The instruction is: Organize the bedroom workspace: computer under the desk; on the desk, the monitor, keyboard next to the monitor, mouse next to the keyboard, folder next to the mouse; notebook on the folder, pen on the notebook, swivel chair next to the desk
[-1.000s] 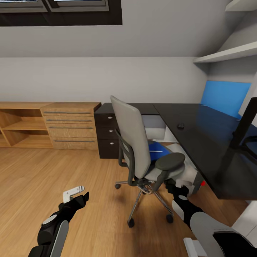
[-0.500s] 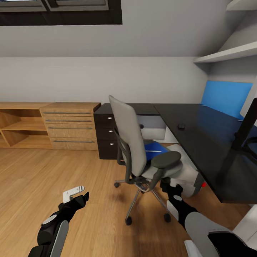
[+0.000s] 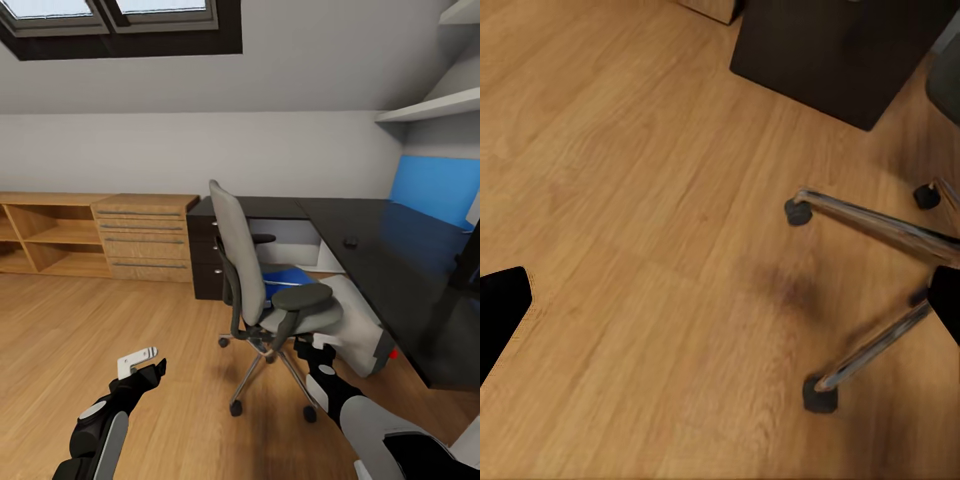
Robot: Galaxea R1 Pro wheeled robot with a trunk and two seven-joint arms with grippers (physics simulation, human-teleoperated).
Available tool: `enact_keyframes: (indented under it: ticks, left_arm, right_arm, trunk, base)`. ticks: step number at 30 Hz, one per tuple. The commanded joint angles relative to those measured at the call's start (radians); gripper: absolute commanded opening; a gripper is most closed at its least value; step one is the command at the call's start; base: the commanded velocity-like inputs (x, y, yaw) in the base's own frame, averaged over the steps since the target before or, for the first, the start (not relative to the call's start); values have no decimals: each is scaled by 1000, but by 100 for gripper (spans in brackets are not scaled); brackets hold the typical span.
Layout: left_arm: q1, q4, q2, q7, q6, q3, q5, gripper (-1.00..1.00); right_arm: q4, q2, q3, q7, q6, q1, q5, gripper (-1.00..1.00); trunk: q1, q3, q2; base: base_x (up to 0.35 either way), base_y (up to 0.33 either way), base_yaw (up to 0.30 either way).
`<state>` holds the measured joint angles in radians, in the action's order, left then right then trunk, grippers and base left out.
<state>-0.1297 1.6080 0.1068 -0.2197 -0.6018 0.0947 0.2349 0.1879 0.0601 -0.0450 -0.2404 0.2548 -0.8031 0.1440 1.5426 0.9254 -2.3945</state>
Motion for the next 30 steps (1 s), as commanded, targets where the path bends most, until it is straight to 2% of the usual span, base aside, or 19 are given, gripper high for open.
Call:
enact_keyframes:
  ticks: [1, 12, 30]
  left_arm:
    - [-1, 1, 1, -7, -4, 0, 11, 100]
    - [-1, 0, 2, -7, -4, -2, 11, 100]
    - [-1, -2, 2, -7, -4, -7, 11, 100]
  right_arm:
    - [-1, 0, -6, -2, 4, -1, 10, 100]
    - [-1, 4, -6, -2, 4, -1, 9, 100]
    - [-1, 4, -6, -2, 6, -1, 9, 100]
  trunk:
    - [0, 0, 0]
    - [0, -16, 0]
    - [0, -37, 0]
  base:
    - [0, 0, 157]
    - [-124, 108, 166]
    - [-5, 5, 185]
